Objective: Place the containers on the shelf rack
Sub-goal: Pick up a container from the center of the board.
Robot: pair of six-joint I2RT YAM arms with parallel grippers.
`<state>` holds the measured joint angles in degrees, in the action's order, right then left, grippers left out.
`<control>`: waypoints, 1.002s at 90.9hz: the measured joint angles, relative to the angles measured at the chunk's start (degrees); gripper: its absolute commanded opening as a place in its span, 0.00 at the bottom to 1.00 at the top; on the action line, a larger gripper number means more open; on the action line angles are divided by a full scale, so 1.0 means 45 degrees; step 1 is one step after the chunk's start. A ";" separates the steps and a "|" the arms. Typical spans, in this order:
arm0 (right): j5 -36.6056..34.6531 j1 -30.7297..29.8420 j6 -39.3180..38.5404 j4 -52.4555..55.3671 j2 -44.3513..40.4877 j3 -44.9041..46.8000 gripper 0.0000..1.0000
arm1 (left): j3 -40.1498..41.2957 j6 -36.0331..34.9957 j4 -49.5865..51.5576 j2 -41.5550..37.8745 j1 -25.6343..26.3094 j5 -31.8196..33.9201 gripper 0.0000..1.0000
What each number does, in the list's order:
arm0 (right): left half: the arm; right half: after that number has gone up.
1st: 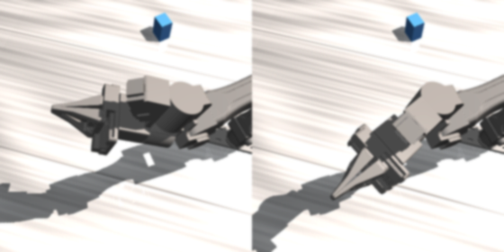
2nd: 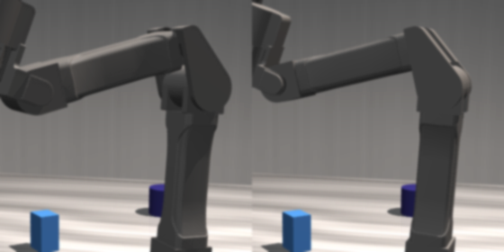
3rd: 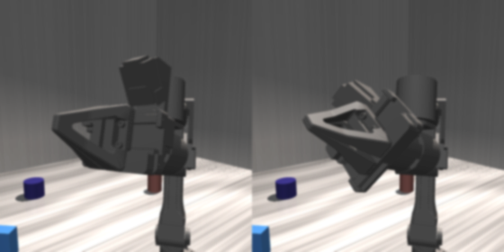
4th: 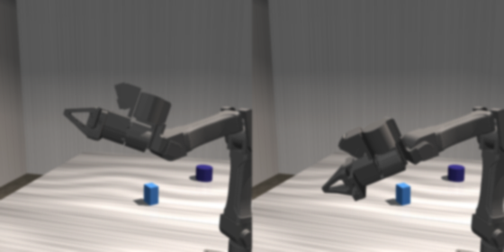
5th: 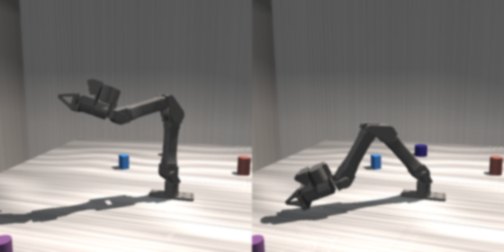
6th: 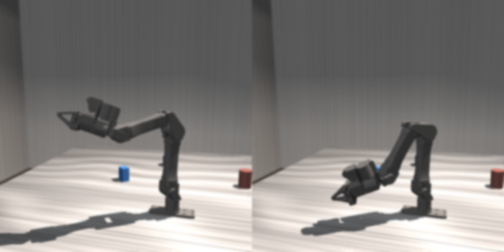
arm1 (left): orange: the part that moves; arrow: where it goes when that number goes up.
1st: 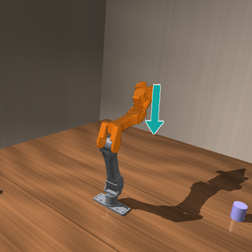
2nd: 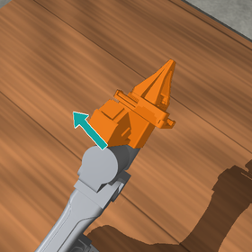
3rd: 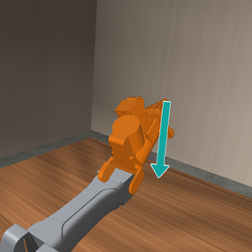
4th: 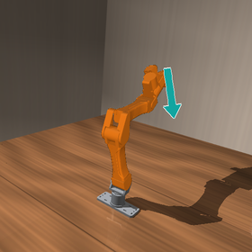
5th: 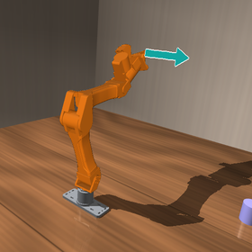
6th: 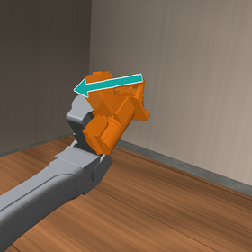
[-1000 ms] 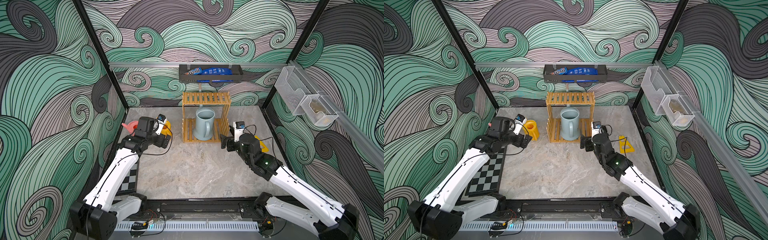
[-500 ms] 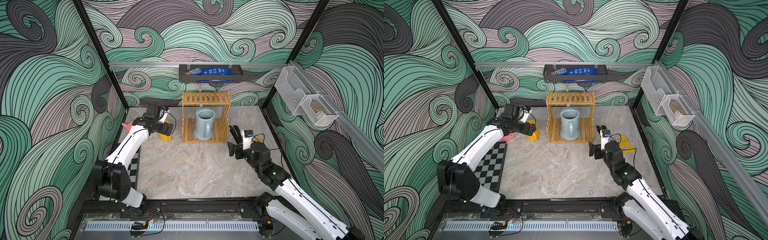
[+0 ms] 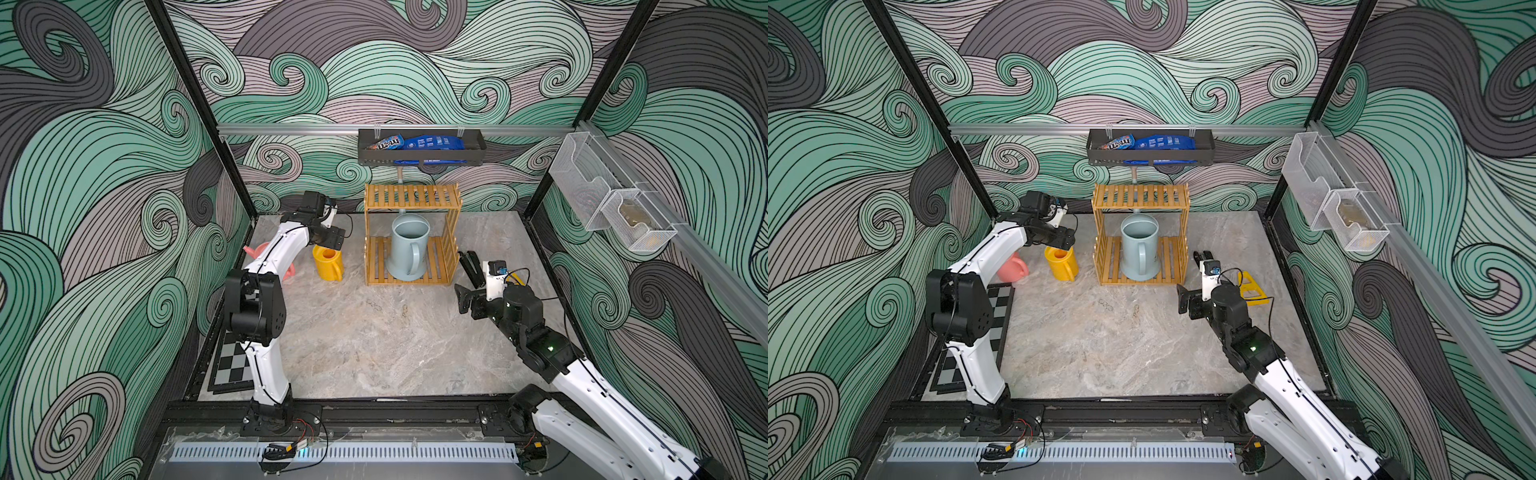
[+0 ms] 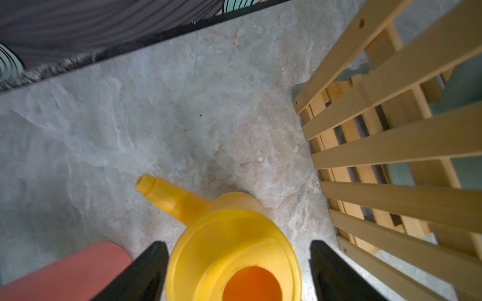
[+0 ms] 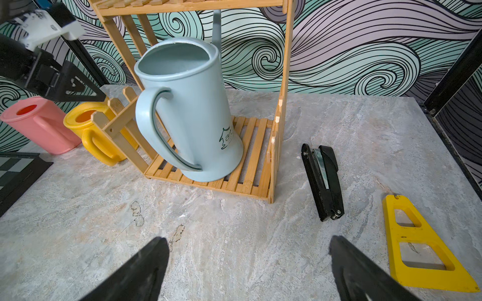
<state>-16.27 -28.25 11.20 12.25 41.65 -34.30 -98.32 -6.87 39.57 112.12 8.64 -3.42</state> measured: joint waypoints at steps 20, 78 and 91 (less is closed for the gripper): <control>0.0112 0.0000 -0.0029 -0.0019 -0.0019 0.0000 0.99 | -0.0209 0.0155 0.0427 0.0335 -0.0034 -0.0204 0.71; 0.1962 0.0000 -0.0024 -0.0481 0.0000 0.0000 0.99 | 0.4561 0.1321 -0.1282 -0.3177 -0.0073 -0.2841 0.71; 0.3079 -0.0005 -0.0170 -0.1098 -0.0175 0.0287 0.99 | 0.5795 0.1778 -0.1491 -0.4279 -0.0068 -0.3419 0.71</control>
<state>-2.42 -28.27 10.44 7.31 40.86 -33.01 -72.25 1.13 32.86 92.86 8.34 -18.81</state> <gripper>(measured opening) 0.992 0.708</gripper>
